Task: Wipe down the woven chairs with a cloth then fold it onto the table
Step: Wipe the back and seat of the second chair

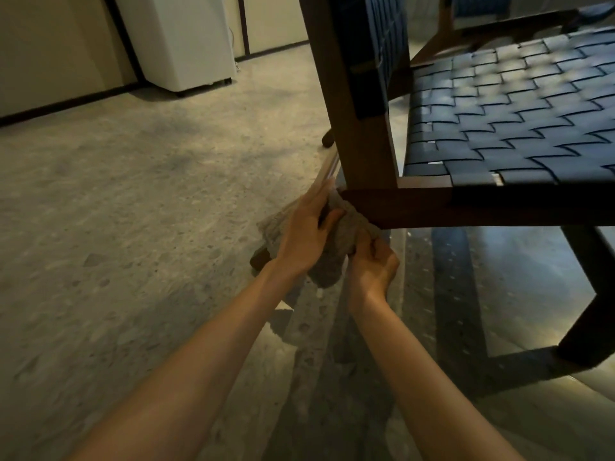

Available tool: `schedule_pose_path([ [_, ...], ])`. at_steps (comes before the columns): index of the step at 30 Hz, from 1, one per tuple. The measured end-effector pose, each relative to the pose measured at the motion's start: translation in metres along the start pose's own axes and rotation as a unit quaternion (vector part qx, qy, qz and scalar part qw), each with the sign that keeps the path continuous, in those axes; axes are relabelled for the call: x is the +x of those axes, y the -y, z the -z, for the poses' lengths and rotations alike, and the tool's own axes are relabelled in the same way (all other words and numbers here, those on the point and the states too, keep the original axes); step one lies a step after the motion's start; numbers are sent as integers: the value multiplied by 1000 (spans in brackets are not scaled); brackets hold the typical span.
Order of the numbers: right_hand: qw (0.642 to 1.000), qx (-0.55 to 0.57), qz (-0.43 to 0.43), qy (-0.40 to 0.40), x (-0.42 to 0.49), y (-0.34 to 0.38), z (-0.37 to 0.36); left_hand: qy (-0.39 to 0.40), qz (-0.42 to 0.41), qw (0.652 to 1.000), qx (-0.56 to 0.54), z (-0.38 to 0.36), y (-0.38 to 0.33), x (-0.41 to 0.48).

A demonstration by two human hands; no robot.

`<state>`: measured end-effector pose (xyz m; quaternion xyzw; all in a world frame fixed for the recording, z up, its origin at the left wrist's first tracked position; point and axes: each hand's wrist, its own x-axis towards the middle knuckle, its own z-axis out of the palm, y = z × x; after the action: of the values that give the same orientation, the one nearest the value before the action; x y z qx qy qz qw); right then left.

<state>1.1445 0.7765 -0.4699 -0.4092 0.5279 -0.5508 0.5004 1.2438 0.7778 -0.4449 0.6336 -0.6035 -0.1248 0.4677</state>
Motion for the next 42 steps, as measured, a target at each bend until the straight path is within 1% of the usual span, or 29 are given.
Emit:
schedule_pose_path([
  [2, 1000, -11, -16, 10, 3, -2, -5, 5, 24, 1000, 12, 1, 9, -4],
  [4, 998, -46, -19, 27, 5, -8, -12, 12, 39, 999, 34, 2, 22, -8],
  [8, 986, -121, -60, 97, 3, -27, -29, 66, 91, 990, 80, 12, 55, -13],
  [10, 979, -137, -80, 124, 2, -35, -36, 90, 109, 985, 94, 15, 68, -15],
  [14, 972, -115, -102, 179, 1, -53, -45, 116, 128, 977, 124, 19, 90, -17],
  [16, 969, -107, -121, 189, 1, -61, -53, 126, 131, 974, 136, 21, 102, -20],
  [19, 956, -112, -168, 214, -1, -77, -70, 138, 161, 967, 141, 23, 120, -26],
  [21, 950, -81, -199, 227, -1, -89, -78, 139, 168, 966, 138, 25, 131, -28],
  [24, 943, -62, -221, 239, -4, -98, -85, 143, 166, 967, 129, 27, 144, -32],
  [26, 942, -33, -237, 237, -5, -101, -86, 142, 176, 966, 122, 28, 149, -34],
  [29, 942, -31, -245, 227, -4, -102, -87, 125, 185, 966, 130, 29, 149, -37],
  [31, 949, -46, -247, 192, -3, -98, -86, 83, 179, 969, 150, 28, 143, -40],
  [33, 961, -63, -234, 131, -6, -92, -82, 18, 170, 975, 143, 24, 130, -44],
  [35, 973, -62, -209, 73, -12, -83, -78, -43, 152, 980, 119, 18, 113, -45],
  [38, 984, -88, -155, 17, -15, -63, -69, -96, 124, 983, 98, 11, 82, -42],
  [39, 985, -78, -151, -1, -15, -54, -64, -109, 110, 985, 83, 9, 70, -42],
  [42, 987, 15, -159, -18, -21, -31, -49, -159, 85, 982, 65, 5, 38, -50],
])
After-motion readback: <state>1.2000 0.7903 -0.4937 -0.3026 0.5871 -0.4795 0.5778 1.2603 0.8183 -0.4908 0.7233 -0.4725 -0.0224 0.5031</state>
